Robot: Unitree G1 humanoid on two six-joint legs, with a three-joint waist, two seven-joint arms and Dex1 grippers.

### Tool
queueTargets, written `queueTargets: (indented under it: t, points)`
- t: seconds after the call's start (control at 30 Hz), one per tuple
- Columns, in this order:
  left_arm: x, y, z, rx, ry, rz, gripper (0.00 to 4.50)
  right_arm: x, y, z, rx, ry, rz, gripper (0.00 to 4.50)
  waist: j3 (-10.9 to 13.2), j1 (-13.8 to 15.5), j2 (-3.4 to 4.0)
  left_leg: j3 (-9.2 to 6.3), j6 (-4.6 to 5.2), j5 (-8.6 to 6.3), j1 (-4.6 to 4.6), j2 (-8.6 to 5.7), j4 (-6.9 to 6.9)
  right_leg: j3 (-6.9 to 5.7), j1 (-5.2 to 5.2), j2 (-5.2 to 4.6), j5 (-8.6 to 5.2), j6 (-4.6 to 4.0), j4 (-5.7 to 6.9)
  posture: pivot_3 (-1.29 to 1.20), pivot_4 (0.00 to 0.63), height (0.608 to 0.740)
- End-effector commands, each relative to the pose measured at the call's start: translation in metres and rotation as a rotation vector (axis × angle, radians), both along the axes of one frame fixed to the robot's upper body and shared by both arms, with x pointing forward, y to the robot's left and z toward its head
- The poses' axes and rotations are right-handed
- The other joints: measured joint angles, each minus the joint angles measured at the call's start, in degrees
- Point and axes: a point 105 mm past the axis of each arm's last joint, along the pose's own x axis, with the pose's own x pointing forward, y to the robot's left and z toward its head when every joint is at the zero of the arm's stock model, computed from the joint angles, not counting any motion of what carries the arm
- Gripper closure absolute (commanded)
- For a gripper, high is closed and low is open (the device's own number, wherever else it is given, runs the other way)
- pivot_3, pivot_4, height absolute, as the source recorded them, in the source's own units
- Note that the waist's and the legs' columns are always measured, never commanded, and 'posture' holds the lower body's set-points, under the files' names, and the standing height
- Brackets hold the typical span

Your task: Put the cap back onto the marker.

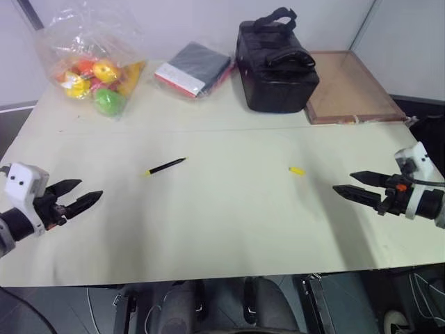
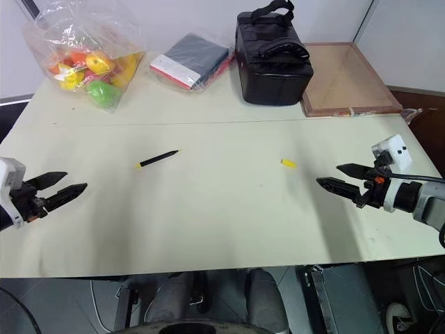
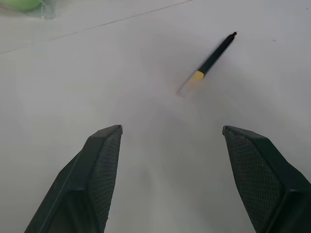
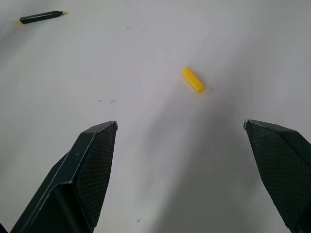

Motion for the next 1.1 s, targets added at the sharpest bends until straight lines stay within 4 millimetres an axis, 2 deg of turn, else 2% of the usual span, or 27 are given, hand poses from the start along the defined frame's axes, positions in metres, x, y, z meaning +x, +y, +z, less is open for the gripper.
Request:
queueTargets:
  t: [0.03, 0.87, 1.0, 1.1]
  points:
    - [0.001, -0.007, 0.006, -0.001, -0.019, -0.033, 1.04, -0.001, 0.007, 0.005, 0.003, -0.025, 0.026, 0.18, 0.0, 0.0, 0.0, 0.0, 0.0, 0.0, 0.0, 0.0, 0.0, 0.0, 0.0, 0.0, 0.0, 0.0, 0.0, 0.0, 0.15, 0.74]
    - [0.007, -0.009, 0.009, 0.021, -0.046, -0.061, 1.04, 0.006, 0.013, 0.0, -0.033, -0.04, 0.034, 0.18, 0.0, 0.0, 0.0, 0.01, 0.16, 0.1, 0.02, -0.01, 0.01, -0.01, 0.28, 0.17, 0.01, 0.01, 0.02, 0.0, 0.15, 0.74]
    - [0.024, -0.013, 0.013, 0.051, -0.1, -0.086, 1.04, 0.011, 0.016, 0.006, -0.038, -0.068, 0.035, 0.18, 0.0, 0.2, 0.0, 0.01, 0.17, 0.11, 0.05, -0.02, 0.02, -0.01, 0.3, 0.19, 0.01, 0.02, 0.04, 0.0, 0.15, 0.74]
    - [0.036, -0.026, 0.014, 0.069, -0.105, -0.185, 1.04, 0.014, 0.029, 0.02, -0.028, -0.101, 0.087, 0.18, 0.0, 0.1, 0.0, 0.01, 0.16, 0.12, 0.07, -0.02, 0.1, -0.01, 0.33, 0.2, 0.01, 0.02, 0.1, 0.0, 0.15, 0.74]
